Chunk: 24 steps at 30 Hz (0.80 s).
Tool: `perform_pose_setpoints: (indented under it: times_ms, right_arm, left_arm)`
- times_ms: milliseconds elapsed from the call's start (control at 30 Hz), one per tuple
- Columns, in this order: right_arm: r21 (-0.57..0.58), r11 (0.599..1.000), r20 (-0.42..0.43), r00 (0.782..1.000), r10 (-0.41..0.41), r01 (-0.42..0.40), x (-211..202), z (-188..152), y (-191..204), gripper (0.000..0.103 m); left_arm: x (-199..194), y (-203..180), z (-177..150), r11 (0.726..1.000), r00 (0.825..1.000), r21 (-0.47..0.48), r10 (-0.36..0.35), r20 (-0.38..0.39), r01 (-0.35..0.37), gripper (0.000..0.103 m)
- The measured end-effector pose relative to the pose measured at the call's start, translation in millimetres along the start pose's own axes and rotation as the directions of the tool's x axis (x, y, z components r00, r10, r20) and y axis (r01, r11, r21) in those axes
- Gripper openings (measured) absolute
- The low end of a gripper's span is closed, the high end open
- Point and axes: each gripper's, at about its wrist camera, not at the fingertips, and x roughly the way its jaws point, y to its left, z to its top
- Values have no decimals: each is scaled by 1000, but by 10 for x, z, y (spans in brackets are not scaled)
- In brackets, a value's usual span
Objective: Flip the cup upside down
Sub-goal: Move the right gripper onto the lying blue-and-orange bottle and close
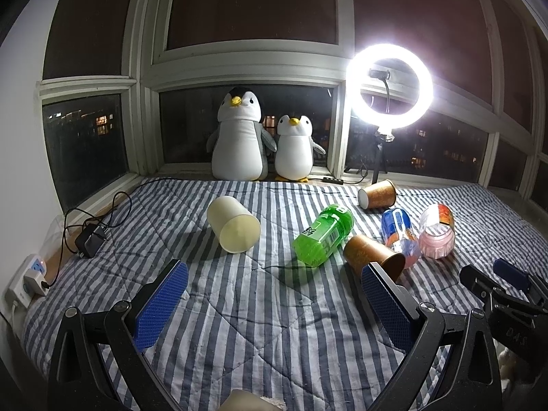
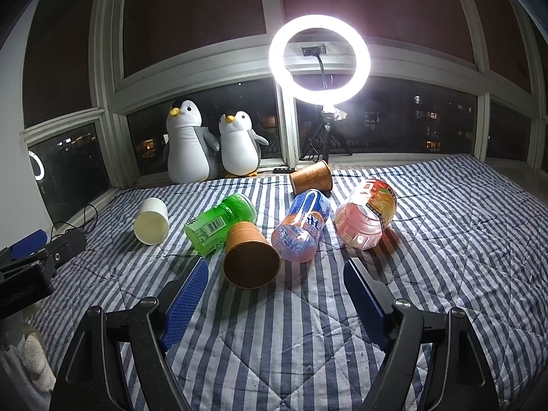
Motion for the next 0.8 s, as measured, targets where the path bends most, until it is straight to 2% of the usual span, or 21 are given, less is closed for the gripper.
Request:
perform_pose_setpoints:
  times_ms: [533,800]
  right_arm:
    - [14,1000,-32,999,-26,26,248,127,-124,78]
    - [19,999,-118,992,-37,40,573,266,-199,78]
  left_arm:
    - [219,-10,-13,1000,999,18,2,-35,-1,103]
    - [293,-29,23,1000,999,22,-7,-42,8,103]
